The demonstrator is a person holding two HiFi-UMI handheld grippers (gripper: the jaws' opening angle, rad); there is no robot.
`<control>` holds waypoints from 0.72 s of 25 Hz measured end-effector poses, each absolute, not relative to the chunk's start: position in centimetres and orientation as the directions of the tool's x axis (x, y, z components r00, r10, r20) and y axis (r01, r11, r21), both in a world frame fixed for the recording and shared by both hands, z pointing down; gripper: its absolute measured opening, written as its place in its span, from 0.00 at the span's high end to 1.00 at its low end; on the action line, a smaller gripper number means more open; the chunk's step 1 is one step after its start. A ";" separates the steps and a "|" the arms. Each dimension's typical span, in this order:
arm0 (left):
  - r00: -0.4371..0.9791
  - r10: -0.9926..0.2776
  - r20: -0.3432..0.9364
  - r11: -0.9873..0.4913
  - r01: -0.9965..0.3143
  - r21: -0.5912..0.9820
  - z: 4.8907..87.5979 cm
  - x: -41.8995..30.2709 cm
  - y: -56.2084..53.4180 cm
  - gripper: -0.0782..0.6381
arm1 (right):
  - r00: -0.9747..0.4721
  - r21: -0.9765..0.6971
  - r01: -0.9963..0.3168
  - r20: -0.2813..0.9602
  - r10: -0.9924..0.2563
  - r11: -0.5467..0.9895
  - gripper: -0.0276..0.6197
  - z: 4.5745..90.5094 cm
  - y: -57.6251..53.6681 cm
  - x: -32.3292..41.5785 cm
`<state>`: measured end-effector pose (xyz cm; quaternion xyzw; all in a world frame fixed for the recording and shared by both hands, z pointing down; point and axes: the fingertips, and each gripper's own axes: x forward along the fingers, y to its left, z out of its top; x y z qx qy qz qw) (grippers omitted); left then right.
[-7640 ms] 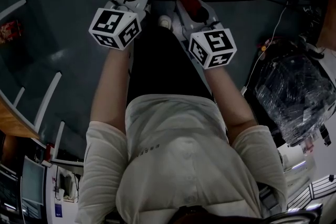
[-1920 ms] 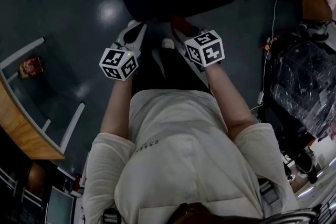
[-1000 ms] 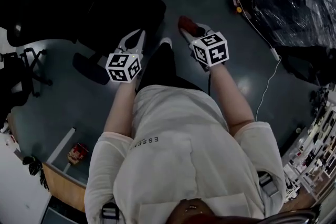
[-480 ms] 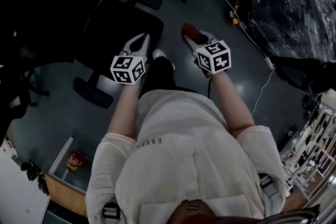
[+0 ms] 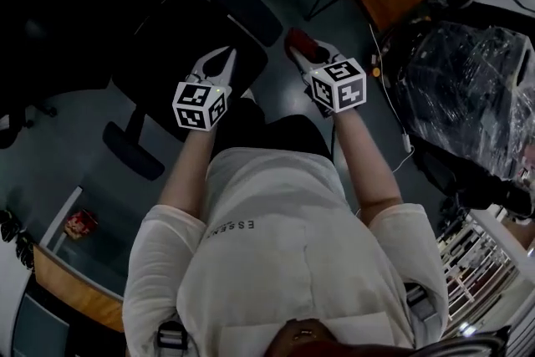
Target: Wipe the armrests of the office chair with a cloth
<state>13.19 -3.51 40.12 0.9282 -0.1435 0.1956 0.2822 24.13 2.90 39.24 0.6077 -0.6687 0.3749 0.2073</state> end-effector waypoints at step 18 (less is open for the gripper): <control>0.725 -0.452 0.520 -0.481 -0.689 0.542 45.8 13.8 -7.7 0.87 | -0.352 -0.159 -0.924 0.713 -0.607 0.349 0.88 43.1 -18.5 24.9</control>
